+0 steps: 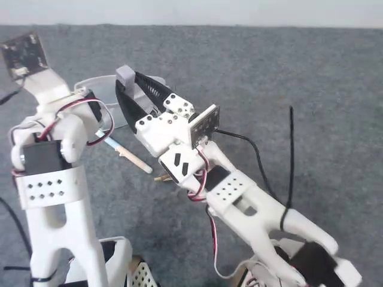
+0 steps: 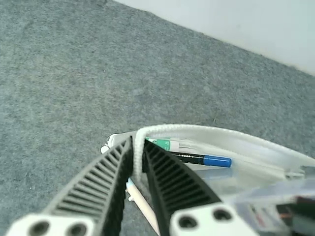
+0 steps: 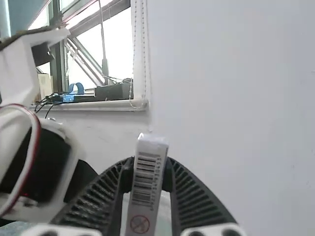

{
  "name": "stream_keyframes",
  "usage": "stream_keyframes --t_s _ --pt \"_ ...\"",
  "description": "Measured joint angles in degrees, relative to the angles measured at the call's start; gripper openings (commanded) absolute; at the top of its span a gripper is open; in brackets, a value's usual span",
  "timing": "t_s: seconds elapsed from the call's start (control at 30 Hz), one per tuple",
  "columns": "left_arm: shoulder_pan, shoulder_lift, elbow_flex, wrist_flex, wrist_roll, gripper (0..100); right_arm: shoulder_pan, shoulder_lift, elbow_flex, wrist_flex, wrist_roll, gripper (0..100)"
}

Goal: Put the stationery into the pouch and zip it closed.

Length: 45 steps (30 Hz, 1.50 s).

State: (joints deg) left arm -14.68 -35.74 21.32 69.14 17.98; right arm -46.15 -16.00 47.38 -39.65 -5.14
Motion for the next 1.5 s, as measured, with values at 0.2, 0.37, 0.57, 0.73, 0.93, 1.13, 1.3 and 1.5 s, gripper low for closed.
stream_keyframes --t_s 0.2,0.37,0.57,0.73,0.93,1.13,1.3,1.5 --pt "0.26 -0.09 0.35 0.44 0.00 1 0.26 7.12 1.14 -5.45 7.47 0.6" --pt "0.26 -0.09 0.53 0.44 0.00 1 0.09 10.02 4.04 -15.30 11.96 0.6" --pt "0.44 -0.09 0.53 0.44 0.00 1 0.09 10.73 4.84 -18.90 13.54 0.6" --pt "0.35 -0.09 0.53 0.44 0.00 1 0.09 10.46 4.66 -16.09 13.71 1.2" --pt "0.26 -0.09 0.62 0.44 0.00 1 -1.23 9.32 6.42 -13.45 14.68 15.8" --pt "0.26 -0.09 1.05 0.44 0.00 1 -3.34 9.23 9.41 -15.47 19.16 16.9" --pt "0.35 0.00 1.14 0.53 0.00 1 -3.43 9.05 10.90 -16.35 19.69 16.9" --pt "0.26 0.00 1.14 0.53 0.00 1 -3.34 3.96 15.82 -16.26 19.69 16.9"
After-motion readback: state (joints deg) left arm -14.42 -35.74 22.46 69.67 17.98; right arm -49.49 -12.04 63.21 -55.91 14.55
